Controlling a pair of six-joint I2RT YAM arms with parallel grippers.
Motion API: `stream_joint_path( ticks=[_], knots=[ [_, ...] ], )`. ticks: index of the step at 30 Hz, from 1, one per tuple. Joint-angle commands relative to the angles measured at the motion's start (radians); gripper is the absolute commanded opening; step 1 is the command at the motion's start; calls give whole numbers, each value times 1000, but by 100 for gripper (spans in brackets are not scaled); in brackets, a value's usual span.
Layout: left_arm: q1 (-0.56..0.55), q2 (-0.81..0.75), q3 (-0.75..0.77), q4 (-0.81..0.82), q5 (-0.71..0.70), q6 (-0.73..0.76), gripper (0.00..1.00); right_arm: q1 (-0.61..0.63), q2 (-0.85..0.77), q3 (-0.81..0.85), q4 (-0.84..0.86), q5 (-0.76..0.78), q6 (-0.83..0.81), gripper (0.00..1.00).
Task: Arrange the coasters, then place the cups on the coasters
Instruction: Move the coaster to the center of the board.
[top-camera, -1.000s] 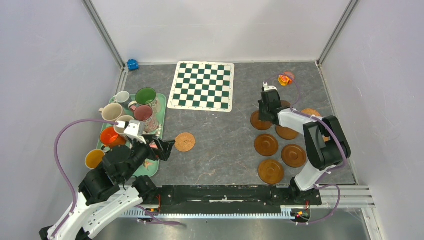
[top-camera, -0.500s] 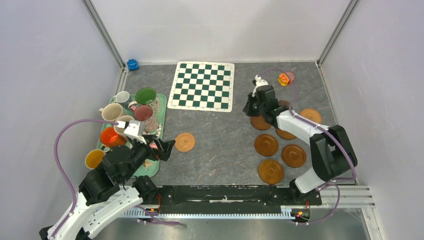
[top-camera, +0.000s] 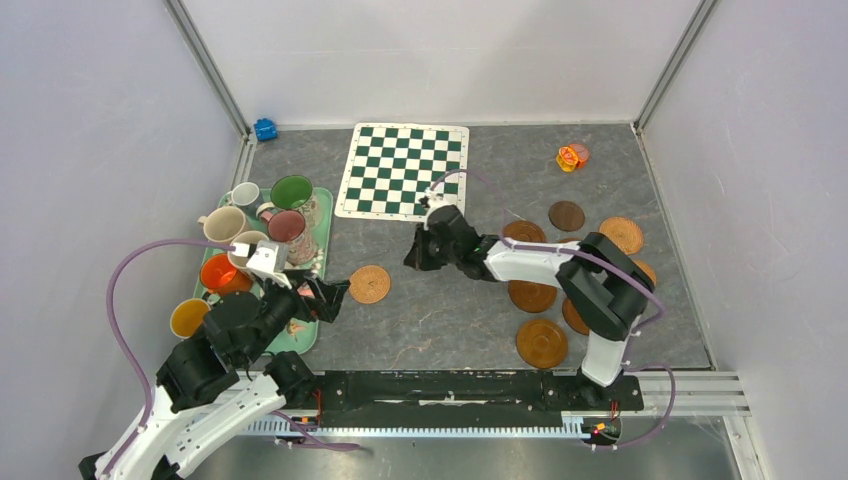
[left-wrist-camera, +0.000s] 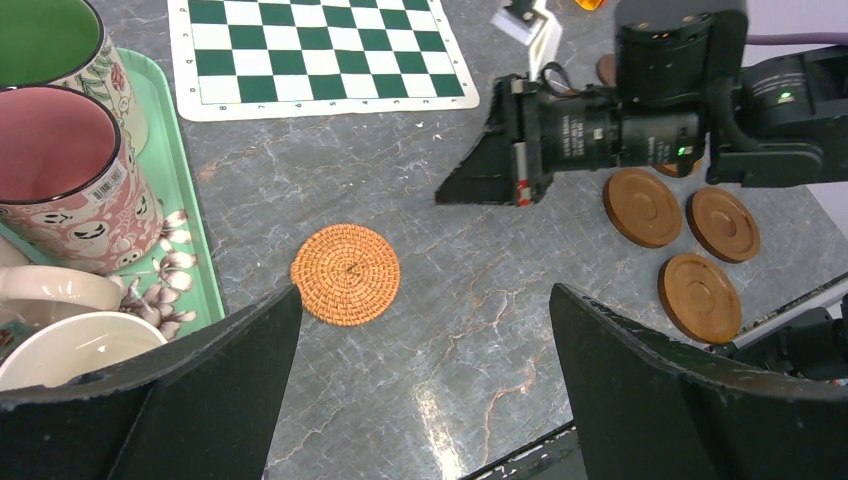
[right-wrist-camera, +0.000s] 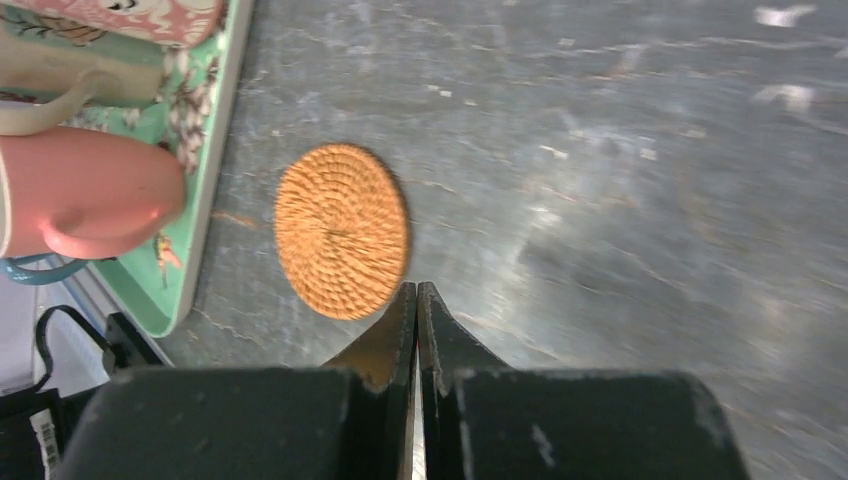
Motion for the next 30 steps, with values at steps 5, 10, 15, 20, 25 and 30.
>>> stream_joint_path(
  ticks=[5,10,15,20,25,30],
  knots=[
    [-2,-9,-3,31,11,9,100,117,154,194,45,44,67,0],
    [-2,-9,-2,33,13,9,100,161,220,260,40,42,73,0],
    [-2,-10,-5,32,12,11,100,188,276,317,19,44,71,0],
    [-2,-9,-5,33,12,11,100,203,313,342,-5,59,62,0],
    [-2,-7,-5,33,12,11,100,209,329,331,-43,76,50,0],
    [-2,-6,-5,33,10,11,100,208,305,284,-84,117,22,0]
  ],
)
